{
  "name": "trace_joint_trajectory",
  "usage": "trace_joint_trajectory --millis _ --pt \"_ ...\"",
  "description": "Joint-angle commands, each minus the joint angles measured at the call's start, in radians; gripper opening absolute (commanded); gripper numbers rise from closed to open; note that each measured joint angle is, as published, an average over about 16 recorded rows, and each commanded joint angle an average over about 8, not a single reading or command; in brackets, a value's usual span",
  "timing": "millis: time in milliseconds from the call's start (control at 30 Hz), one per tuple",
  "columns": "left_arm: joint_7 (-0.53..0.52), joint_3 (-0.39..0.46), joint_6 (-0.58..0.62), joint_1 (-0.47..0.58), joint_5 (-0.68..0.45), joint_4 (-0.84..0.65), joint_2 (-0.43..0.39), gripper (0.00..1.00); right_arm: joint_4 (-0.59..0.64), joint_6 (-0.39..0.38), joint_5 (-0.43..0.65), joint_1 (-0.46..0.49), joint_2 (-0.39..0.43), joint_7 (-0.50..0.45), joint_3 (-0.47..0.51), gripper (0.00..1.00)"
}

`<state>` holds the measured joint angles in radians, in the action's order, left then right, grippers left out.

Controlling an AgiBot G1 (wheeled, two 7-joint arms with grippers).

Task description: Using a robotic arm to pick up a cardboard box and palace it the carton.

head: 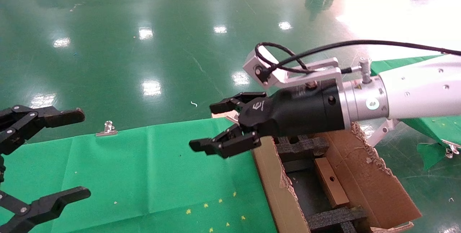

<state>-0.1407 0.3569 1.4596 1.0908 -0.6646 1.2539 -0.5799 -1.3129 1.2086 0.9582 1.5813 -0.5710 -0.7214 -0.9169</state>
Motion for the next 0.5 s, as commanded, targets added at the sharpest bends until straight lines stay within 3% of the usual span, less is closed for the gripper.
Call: trace_joint_trajectory --millis 33,400,500 --pt "0.000 0.000 0.000 0.000 0.000 0.000 0.000 1.00 0.002 0.023 -0.018 -0.040 -0.003 0.043 0.051 1.00" --pt "0.000 0.000 0.000 0.000 0.000 0.000 0.000 1.00 0.015 0.149 -0.119 -0.264 -0.021 0.278 0.332 1.00" --pt "0.000 0.000 0.000 0.000 0.000 0.000 0.000 1.00 0.017 0.167 -0.132 -0.295 -0.023 0.310 0.370 1.00"
